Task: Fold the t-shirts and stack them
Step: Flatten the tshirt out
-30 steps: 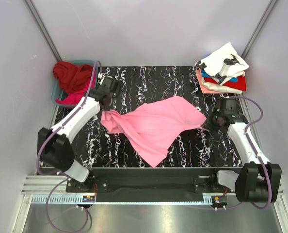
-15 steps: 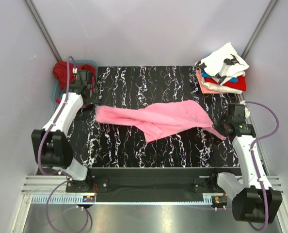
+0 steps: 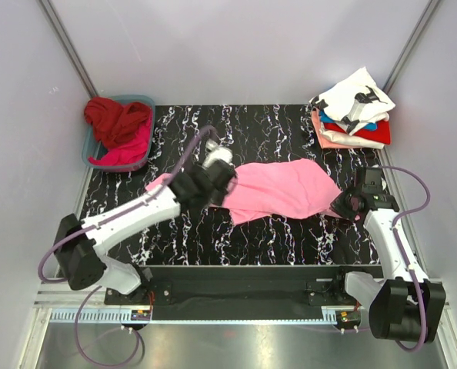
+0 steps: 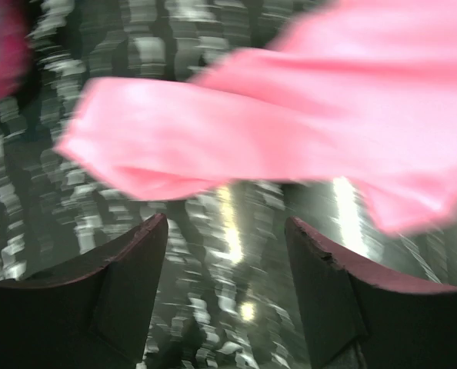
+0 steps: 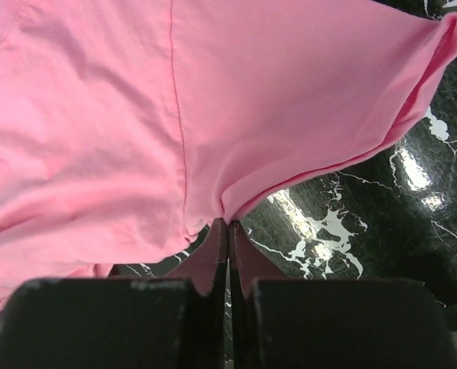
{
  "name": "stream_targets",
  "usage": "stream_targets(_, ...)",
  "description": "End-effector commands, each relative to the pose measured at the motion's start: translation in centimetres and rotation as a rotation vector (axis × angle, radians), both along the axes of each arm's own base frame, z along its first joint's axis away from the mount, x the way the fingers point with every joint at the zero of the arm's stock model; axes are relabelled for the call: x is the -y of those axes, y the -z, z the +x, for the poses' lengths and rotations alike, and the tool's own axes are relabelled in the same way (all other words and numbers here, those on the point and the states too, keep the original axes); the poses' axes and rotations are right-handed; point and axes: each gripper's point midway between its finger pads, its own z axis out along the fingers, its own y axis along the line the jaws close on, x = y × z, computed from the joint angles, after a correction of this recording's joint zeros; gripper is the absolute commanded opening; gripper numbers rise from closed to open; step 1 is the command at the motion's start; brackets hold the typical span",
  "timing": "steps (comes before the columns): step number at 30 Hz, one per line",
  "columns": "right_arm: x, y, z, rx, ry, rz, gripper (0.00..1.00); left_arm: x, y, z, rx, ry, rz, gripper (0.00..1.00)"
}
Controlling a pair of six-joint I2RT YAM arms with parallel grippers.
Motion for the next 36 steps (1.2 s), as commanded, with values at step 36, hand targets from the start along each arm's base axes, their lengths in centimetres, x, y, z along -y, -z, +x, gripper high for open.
stream_targets(36,-0.9,-0.2,1.3,0.047,-0.060,0.035,0.00,17.2,12.5,-1.7,-0.085,0.279,0.183,0.41)
